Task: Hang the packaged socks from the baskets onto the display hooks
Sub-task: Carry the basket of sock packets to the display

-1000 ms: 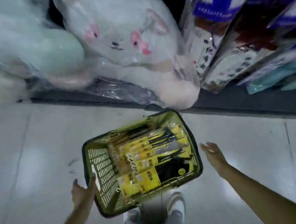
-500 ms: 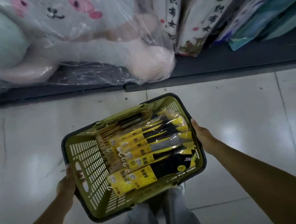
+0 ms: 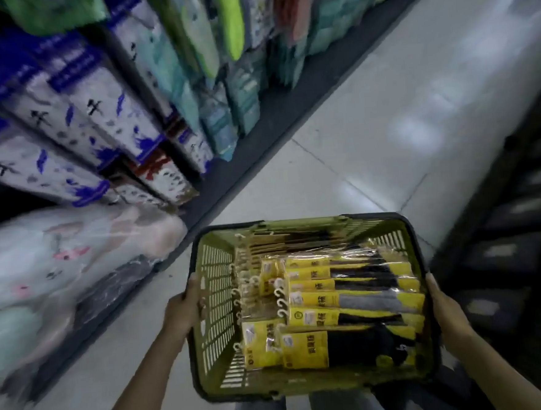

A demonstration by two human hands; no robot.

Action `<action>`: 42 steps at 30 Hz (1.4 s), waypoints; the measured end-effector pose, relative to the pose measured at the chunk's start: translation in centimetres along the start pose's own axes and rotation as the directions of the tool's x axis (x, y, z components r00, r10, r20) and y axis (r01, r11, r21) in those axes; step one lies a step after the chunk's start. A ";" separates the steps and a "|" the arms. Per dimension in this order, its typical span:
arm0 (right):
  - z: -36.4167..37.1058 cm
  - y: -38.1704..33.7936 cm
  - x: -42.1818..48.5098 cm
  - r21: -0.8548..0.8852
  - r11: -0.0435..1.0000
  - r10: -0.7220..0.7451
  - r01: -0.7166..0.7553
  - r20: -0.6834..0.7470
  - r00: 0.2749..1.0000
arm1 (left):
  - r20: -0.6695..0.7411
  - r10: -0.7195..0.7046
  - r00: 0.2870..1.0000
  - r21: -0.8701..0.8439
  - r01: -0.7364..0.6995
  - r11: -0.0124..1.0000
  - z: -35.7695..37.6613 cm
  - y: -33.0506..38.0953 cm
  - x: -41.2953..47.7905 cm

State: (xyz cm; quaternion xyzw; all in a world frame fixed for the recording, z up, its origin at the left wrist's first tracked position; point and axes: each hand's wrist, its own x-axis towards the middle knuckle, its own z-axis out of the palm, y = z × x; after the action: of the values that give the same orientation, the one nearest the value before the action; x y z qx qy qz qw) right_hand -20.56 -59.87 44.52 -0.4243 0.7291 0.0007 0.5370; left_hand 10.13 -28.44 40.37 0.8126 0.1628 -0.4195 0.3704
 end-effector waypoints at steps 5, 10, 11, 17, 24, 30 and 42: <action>-8.7 -1.3 -1.4 0.232 0.973 0.005 -0.001 -0.019 1.000 | 0.111 0.258 0.960 0.108 -0.270 0.957 7.1 13.0 -3.8; -13.4 -5.3 0.3 0.336 0.942 0.033 0.009 -0.118 0.993 | 0.181 0.355 0.917 0.175 -0.385 0.906 13.3 22.7 -6.3; -14.3 -6.6 0.8 0.349 0.937 0.037 0.009 -0.126 0.991 | 0.177 0.371 0.912 0.199 -0.403 0.893 14.4 24.7 -6.6; -17.5 -14.7 6.1 0.447 0.894 0.039 0.029 -0.143 0.989 | 0.201 0.406 0.891 0.267 -0.449 0.853 21.2 36.3 -5.6; -20.4 -25.1 15.4 0.506 0.862 0.107 0.011 -0.202 0.973 | 0.300 0.413 0.860 0.275 -0.492 0.826 31.9 51.2 -2.0; -25.1 -35.2 21.8 0.568 0.823 0.189 -0.014 -0.249 0.950 | 0.372 0.404 0.836 0.263 -0.512 0.818 42.2 64.6 -0.6; -38.7 -58.3 41.7 0.571 0.821 0.180 -0.001 -0.256 0.950 | 0.373 0.394 0.840 0.230 -0.495 0.838 66.6 88.1 3.2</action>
State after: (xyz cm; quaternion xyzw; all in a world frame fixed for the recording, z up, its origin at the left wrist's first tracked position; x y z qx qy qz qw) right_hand -17.40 -140.67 54.71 -0.2062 0.7885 -0.2529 0.5213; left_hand 25.30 -137.00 53.95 0.8003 -0.1628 -0.4634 0.3438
